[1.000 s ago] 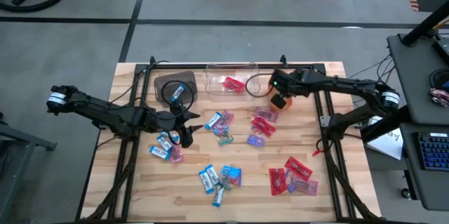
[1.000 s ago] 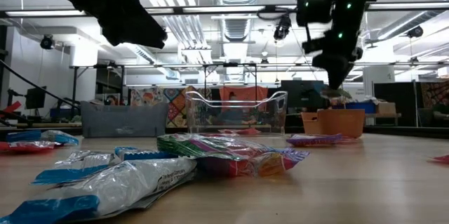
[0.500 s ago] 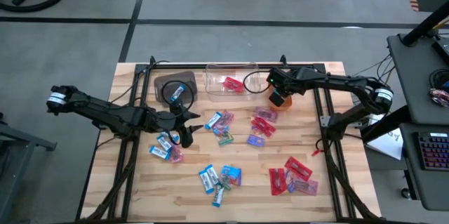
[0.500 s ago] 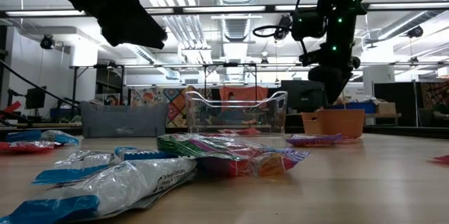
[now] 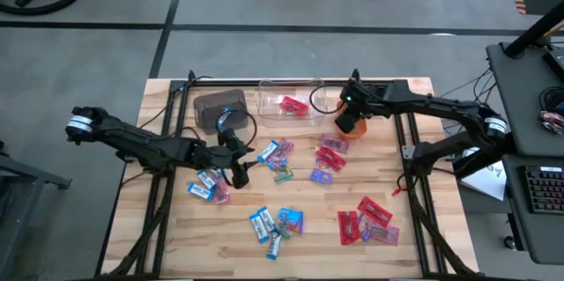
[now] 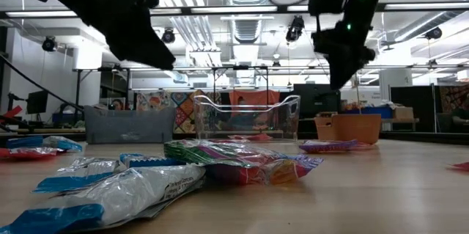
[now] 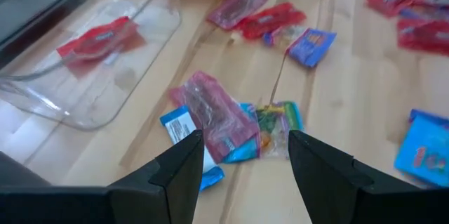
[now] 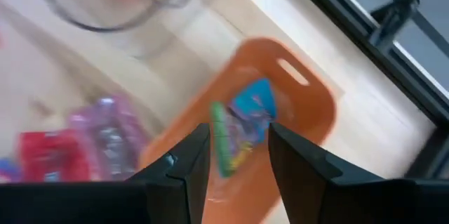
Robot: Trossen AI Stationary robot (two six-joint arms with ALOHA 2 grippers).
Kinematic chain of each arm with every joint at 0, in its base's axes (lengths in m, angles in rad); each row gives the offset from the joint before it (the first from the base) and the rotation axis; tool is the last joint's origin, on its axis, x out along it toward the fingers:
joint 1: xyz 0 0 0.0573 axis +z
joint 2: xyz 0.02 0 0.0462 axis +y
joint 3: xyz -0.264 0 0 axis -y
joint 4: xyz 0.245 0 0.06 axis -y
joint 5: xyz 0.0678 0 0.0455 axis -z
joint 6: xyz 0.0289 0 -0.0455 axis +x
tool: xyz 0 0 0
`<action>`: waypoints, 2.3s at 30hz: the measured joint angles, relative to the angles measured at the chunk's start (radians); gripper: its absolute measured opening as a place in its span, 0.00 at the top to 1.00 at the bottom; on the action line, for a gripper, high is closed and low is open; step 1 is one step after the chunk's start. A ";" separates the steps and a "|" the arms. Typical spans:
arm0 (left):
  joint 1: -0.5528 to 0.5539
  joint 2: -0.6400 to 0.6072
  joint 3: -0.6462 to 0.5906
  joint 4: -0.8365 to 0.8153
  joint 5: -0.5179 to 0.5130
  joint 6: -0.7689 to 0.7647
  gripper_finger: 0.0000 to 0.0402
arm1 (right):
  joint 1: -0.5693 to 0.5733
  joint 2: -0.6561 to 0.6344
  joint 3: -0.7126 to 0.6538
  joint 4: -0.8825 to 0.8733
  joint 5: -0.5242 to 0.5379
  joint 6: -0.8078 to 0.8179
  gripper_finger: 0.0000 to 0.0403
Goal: Sort candy
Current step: Put the white chocolate into the black bin
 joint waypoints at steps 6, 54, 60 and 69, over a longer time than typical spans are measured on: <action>0.000 0.143 0.000 0.095 -0.009 0.117 0.52 | 0.112 -0.063 0.003 0.007 -0.004 0.047 0.66; 0.051 0.521 -0.001 0.302 -0.160 0.132 0.89 | 0.355 -0.077 0.001 0.036 0.078 0.178 0.66; 0.051 0.452 -0.001 0.282 -0.047 0.131 0.89 | 0.355 -0.077 0.001 0.036 0.078 0.179 0.66; 0.051 0.213 0.000 0.155 0.070 0.177 0.90 | 0.355 -0.077 0.001 0.037 0.078 0.186 0.66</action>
